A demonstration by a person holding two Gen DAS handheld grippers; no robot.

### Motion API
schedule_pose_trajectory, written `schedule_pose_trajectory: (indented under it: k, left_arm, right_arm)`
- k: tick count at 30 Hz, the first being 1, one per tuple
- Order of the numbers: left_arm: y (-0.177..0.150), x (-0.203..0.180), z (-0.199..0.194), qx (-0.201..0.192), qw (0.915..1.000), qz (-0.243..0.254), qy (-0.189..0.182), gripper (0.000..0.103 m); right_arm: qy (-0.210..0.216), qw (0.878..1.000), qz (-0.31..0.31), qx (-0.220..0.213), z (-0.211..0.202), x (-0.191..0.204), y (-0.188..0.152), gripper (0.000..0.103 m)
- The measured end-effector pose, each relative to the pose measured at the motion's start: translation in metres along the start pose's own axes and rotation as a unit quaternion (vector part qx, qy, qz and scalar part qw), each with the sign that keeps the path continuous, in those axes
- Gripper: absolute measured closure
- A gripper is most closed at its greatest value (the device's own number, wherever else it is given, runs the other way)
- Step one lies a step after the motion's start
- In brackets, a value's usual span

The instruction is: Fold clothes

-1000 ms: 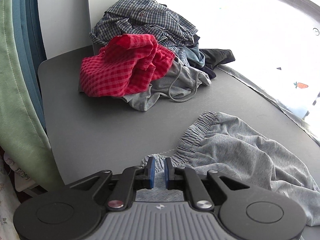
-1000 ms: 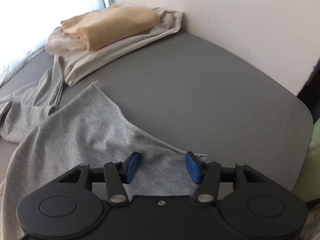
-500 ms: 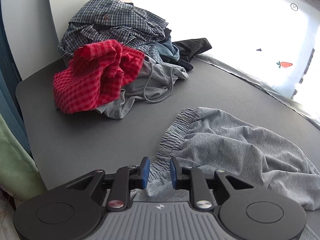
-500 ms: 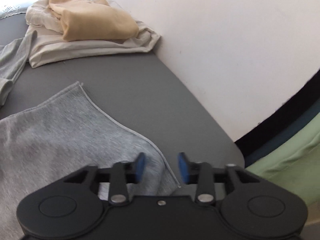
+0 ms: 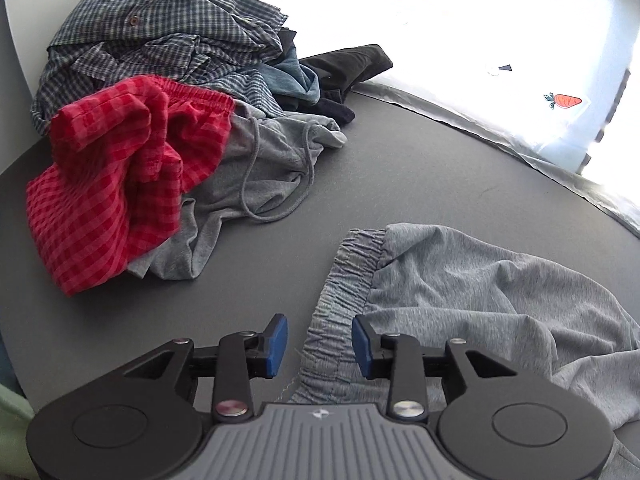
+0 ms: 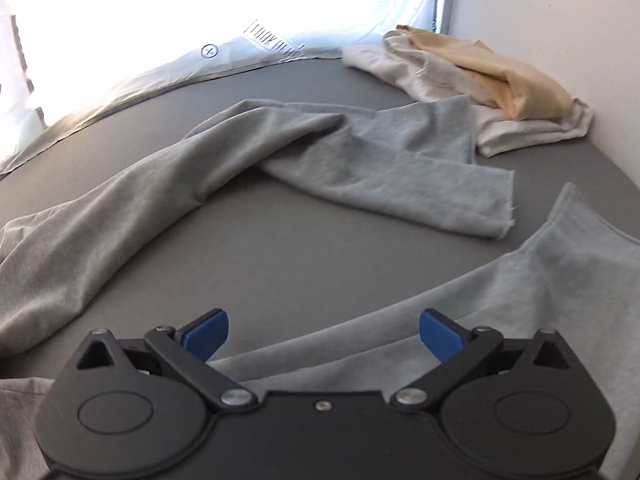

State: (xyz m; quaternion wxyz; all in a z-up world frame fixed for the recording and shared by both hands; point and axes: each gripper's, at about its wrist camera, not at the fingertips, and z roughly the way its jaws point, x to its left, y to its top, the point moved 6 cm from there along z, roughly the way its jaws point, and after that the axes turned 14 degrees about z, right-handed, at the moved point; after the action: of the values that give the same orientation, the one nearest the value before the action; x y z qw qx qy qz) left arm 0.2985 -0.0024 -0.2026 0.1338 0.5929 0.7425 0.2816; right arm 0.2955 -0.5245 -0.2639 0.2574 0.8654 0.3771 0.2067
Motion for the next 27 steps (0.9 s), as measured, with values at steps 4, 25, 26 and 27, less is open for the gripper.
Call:
schedule_pose_trajectory:
  k: [4,25,26,27]
  left_arm:
    - [0.021,0.001,0.035,0.015,0.9994,0.027,-0.018,0.062]
    - [0.076,-0.032,0.135,-0.013,0.9852,0.146,-0.089,0.096]
    - [0.081,-0.028,0.134,-0.018,0.9872,0.138,-0.078,0.096]
    - [0.088,-0.023,0.133,-0.024,0.9890,0.132,-0.062,0.096]
  right_arm:
    - [-0.006,1.000,-0.004,-0.025,0.005,0.032,-0.011,0.000]
    - [-0.063,0.993,0.072,-0.066,0.010,0.041,-0.013,0.000]
    - [-0.065,0.994,0.074,-0.055,0.011,0.040,-0.011,0.000]
    - [-0.067,0.994,0.074,-0.044,0.013,0.041,-0.008,0.000]
